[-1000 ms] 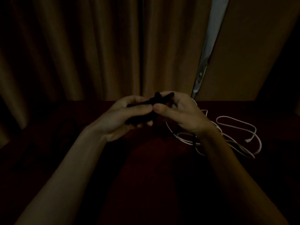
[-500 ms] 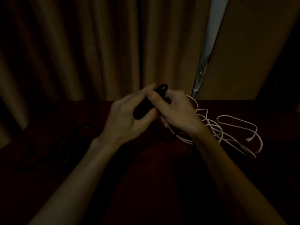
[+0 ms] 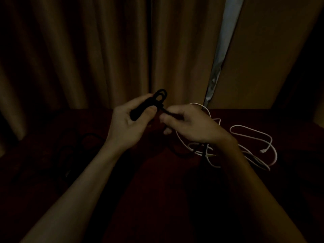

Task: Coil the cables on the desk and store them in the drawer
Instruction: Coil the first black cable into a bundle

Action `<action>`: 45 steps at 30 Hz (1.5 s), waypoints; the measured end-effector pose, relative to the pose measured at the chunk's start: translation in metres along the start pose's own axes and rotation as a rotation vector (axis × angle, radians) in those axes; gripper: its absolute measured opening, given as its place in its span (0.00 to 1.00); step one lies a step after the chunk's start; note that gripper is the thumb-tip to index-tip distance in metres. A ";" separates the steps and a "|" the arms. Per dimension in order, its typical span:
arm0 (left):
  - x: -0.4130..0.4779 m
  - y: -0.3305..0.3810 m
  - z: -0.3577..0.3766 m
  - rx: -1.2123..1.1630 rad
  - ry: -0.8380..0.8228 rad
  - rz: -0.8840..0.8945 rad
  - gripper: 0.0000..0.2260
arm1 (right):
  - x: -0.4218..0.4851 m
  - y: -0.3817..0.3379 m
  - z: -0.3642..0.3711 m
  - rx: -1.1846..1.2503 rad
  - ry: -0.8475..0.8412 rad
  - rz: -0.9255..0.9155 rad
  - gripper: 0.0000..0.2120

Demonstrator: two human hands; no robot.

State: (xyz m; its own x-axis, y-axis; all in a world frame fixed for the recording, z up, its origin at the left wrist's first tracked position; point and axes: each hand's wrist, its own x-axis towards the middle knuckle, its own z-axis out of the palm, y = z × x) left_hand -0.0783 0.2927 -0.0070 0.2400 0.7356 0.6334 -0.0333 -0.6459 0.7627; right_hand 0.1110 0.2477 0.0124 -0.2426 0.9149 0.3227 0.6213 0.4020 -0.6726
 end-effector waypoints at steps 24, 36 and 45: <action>0.024 0.050 -0.038 -0.017 0.107 -0.165 0.09 | -0.020 -0.043 -0.032 0.491 0.135 0.022 0.20; -0.009 0.120 -0.041 -0.282 -0.485 -0.265 0.17 | -0.048 -0.069 -0.044 -0.030 -0.124 0.167 0.20; -0.034 0.108 -0.024 0.456 -0.576 -0.097 0.09 | -0.050 -0.087 -0.044 -0.147 -0.040 0.162 0.19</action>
State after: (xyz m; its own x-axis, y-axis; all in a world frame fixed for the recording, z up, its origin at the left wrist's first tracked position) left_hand -0.1136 0.2030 0.0566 0.6963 0.6513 0.3015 0.3900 -0.6961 0.6028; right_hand 0.1016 0.1654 0.0839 -0.1582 0.9691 0.1892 0.7560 0.2421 -0.6081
